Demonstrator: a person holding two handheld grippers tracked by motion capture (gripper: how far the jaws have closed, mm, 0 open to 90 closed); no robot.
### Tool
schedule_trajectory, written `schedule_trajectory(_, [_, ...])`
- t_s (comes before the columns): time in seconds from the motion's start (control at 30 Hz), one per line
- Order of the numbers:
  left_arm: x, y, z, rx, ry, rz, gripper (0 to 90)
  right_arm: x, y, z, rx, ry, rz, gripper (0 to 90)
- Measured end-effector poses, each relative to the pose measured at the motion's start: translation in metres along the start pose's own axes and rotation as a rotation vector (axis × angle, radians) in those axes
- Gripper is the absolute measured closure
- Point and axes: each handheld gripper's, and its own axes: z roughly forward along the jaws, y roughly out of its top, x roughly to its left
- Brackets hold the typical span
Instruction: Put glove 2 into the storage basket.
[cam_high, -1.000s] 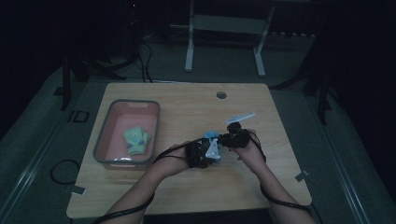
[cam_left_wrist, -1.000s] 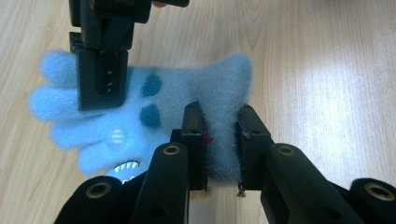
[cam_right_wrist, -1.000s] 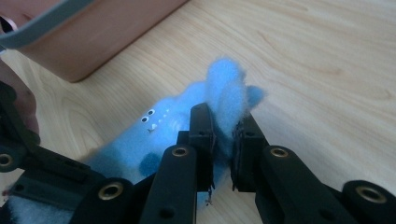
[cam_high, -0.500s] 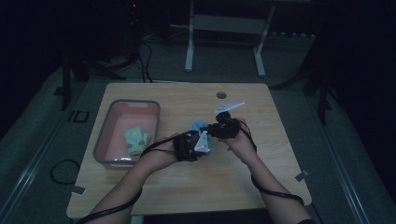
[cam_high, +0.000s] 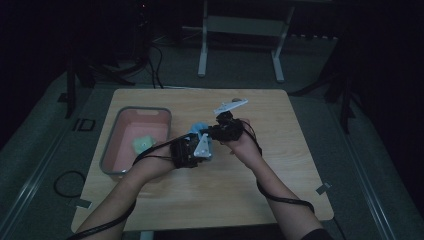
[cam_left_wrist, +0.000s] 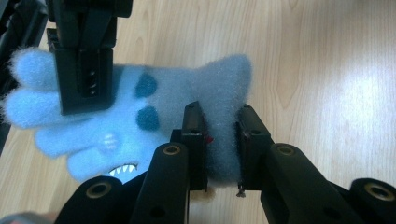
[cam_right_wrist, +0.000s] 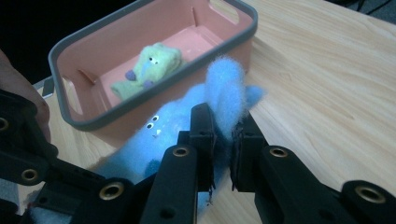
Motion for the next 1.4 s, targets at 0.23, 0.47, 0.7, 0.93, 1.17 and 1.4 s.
schedule_trajectory(0.23, [0.005, -0.013, -0.015, 0.022, 0.031, -0.021, 77.5, 0.012, 0.019, 0.016, 0.010, 0.009, -0.044, 81.8])
schedule_trajectory(0.47, [0.010, -0.031, -0.025, 0.055, 0.036, -0.045, 77.5, 0.023, 0.035, 0.033, 0.018, 0.030, -0.058, 81.8])
schedule_trajectory(0.7, [0.014, -0.051, -0.035, 0.064, 0.065, -0.051, 77.5, 0.036, 0.049, 0.050, 0.020, 0.045, -0.075, 81.8])
schedule_trajectory(0.93, [0.018, -0.074, -0.040, 0.105, 0.070, -0.072, 77.5, 0.048, 0.060, 0.078, 0.042, 0.058, -0.088, 81.8])
schedule_trajectory(1.17, [0.024, -0.097, -0.044, 0.138, 0.070, -0.108, 77.5, 0.059, 0.070, 0.101, 0.048, 0.073, -0.102, 81.8])
schedule_trajectory(1.4, [0.026, -0.123, -0.049, 0.171, 0.082, -0.146, 77.5, 0.073, 0.081, 0.132, 0.065, 0.091, -0.109, 82.0])
